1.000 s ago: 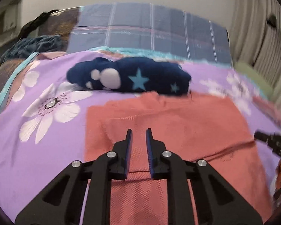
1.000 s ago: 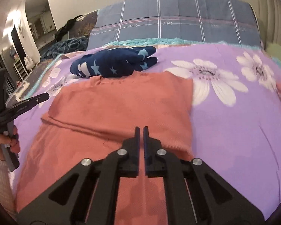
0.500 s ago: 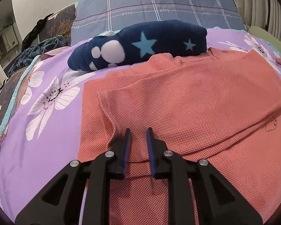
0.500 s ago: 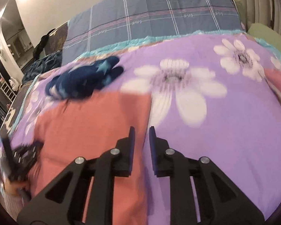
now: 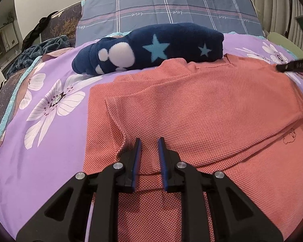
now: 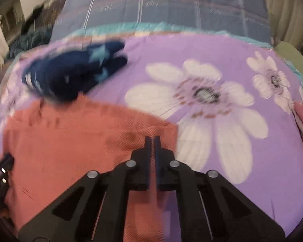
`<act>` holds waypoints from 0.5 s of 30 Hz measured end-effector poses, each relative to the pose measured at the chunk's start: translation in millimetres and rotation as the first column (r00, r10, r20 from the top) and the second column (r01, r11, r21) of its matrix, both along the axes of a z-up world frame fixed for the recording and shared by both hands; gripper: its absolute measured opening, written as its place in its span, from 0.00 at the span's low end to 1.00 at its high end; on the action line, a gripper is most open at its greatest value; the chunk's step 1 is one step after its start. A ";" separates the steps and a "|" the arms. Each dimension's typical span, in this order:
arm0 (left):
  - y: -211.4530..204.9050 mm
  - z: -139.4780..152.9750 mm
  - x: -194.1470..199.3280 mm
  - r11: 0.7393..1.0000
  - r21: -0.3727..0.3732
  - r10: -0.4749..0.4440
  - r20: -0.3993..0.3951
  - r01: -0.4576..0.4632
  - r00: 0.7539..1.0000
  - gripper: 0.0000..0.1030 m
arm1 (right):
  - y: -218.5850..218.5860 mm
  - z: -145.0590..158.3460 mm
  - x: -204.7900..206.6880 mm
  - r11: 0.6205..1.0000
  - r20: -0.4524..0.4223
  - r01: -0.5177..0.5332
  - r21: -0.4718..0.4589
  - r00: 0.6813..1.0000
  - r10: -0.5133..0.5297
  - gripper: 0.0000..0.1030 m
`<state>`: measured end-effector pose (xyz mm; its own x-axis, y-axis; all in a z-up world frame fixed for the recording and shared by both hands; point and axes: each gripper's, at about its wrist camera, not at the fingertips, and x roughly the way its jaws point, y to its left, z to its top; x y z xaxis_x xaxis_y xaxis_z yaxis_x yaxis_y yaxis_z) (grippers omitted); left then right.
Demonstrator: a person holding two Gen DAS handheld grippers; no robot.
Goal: Fold small clothes
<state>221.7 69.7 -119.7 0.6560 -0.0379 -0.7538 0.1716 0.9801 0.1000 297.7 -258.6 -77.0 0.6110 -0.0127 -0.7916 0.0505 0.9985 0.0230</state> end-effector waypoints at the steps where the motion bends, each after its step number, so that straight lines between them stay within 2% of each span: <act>1: 0.0 -0.2 0.1 1.000 -0.003 0.000 -0.001 0.000 1.000 0.18 | -11.1 4.4 0.3 0.999 0.027 0.041 -0.003 0.999 -0.041 0.00; 3: 1.3 -0.2 0.5 1.000 -0.011 0.000 -0.003 0.000 1.000 0.19 | -33.4 7.2 0.1 0.985 0.054 0.158 -0.070 0.987 -0.154 0.00; 4: 1.3 -0.4 0.5 1.000 -0.012 0.000 -0.003 0.000 1.000 0.19 | -46.0 5.5 -0.1 0.985 0.029 0.167 -0.034 0.986 -0.166 0.00; 6: 1.5 -0.5 0.8 1.000 -0.010 0.000 -0.003 0.000 1.000 0.19 | -46.9 8.7 -12.8 0.993 0.034 0.103 0.059 0.994 -0.105 0.00; 8: 1.2 -0.3 0.4 1.000 -0.009 0.000 -0.003 0.000 1.000 0.19 | -21.3 16.1 -30.9 0.999 0.069 -0.018 0.038 0.998 0.015 0.00; 10: 2.2 -0.3 0.7 1.000 -0.011 0.000 -0.002 0.000 1.000 0.19 | 9.2 15.0 -48.1 0.987 0.077 -0.150 0.058 0.986 0.146 0.00; 11: 1.8 -0.2 0.6 1.000 -0.013 0.000 -0.003 0.000 1.000 0.19 | 21.2 10.4 -55.6 0.981 0.064 -0.187 0.041 0.981 0.185 0.01; 12: 2.6 -0.2 0.8 1.000 -0.019 -0.001 -0.004 0.001 1.000 0.19 | 32.9 -5.2 -63.9 0.979 0.027 -0.202 -0.025 0.979 0.203 0.01; 14: 5.1 0.0 1.3 0.999 -0.041 -0.005 -0.008 0.005 1.000 0.19 | 34.1 -35.9 -63.1 0.973 -0.026 -0.175 -0.149 0.985 0.173 0.01; 15: 6.5 -0.1 1.6 0.999 -0.051 -0.006 -0.010 0.005 1.000 0.19 | 25.1 -46.4 -64.7 0.975 -0.006 -0.187 -0.119 0.982 0.188 0.01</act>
<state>223.3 76.1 -119.7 0.6484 -0.0799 -0.7571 0.1777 0.9829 0.0484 233.0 -233.5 -123.4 0.6157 0.0094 -0.7879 -0.1377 0.9858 -0.0958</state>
